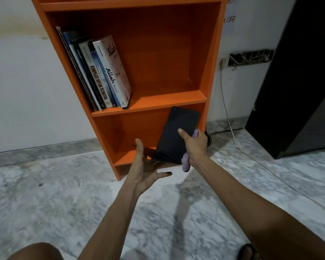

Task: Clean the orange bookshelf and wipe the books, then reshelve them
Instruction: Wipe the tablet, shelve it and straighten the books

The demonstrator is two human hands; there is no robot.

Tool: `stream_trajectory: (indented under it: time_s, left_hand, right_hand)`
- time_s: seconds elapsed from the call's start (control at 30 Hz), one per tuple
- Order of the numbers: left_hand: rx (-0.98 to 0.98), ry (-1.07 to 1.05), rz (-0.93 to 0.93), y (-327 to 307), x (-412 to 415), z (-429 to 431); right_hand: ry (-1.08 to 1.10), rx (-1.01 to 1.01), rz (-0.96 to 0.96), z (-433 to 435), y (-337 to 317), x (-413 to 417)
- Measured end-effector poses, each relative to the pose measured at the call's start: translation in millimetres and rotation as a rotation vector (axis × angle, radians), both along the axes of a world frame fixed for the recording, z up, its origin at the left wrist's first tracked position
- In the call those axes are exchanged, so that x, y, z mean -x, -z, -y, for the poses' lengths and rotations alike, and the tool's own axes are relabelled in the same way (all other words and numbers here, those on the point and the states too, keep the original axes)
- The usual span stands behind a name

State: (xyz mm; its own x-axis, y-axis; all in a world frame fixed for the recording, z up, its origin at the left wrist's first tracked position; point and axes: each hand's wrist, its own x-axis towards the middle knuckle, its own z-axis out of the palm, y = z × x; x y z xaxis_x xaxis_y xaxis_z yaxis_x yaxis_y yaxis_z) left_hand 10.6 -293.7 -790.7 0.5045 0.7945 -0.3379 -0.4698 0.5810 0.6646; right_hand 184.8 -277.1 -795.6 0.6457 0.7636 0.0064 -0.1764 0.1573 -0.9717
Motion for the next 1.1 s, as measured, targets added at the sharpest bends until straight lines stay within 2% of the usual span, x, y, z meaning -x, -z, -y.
stream_trajectory:
  time_s: [0.13,0.23,0.3,0.37,0.43,0.5,0.53,0.6,0.67,0.77,0.83,0.9,0.97,1.1]
  left_hand:
    - [-0.016,-0.117,0.06,-18.5,-15.4,6.2]
    - [-0.013,-0.225,0.006,-24.5,-13.9,0.7]
    - [-0.028,-0.256,-0.046,-24.5,-8.9,-4.8]
    - [-0.056,-0.271,-0.095,-21.5,-0.8,-9.9]
    - [-0.093,-0.266,-0.167,-15.0,6.2,-15.3]
    - [-0.125,-0.241,-0.26,-8.1,8.8,-17.6]
    - [-0.141,-0.229,-0.292,-7.1,7.7,-16.0]
    - [-0.152,-0.229,-0.322,-7.4,2.1,-10.7]
    - [-0.153,-0.197,-0.349,-8.4,-5.7,-6.2]
    - [-0.219,-0.173,-0.375,-10.6,-14.0,-4.0]
    - [-0.231,-0.192,-0.366,-14.5,-16.3,-4.5]
    - [-0.243,-0.177,-0.376,-16.1,-15.6,-6.3]
    - [-0.284,-0.151,-0.365,-17.9,-12.6,-7.8]
    - [-0.365,-0.145,-0.371,-21.8,-9.7,-13.4]
  right_hand:
    - [-0.042,-0.026,-0.043,1.1,4.1,2.9]
    - [-0.147,0.05,-0.191,2.1,2.3,-5.7]
    - [-0.087,0.086,-0.27,0.8,-4.2,-17.1]
    - [0.068,0.082,-0.334,2.0,-19.1,-29.2]
    - [0.164,-0.014,-0.39,2.3,-34.3,-42.2]
    - [0.146,-0.159,-0.375,3.5,-48.9,-40.9]
    - [0.12,-0.173,-0.293,3.4,-51.9,-36.0]
    - [-0.006,-0.075,0.0,3.8,-48.7,-17.9]
    - [-0.216,0.018,0.379,8.9,-37.1,5.9]
    - [-0.528,0.042,0.934,11.2,-6.3,33.1]
    - [-0.514,0.021,1.292,11.4,4.2,43.6]
    - [-0.507,-0.023,1.48,8.5,9.3,42.8]
    - [-0.483,0.036,1.524,-0.5,10.6,40.8]
    - [-0.401,-0.047,1.713,-19.1,-3.2,21.5]
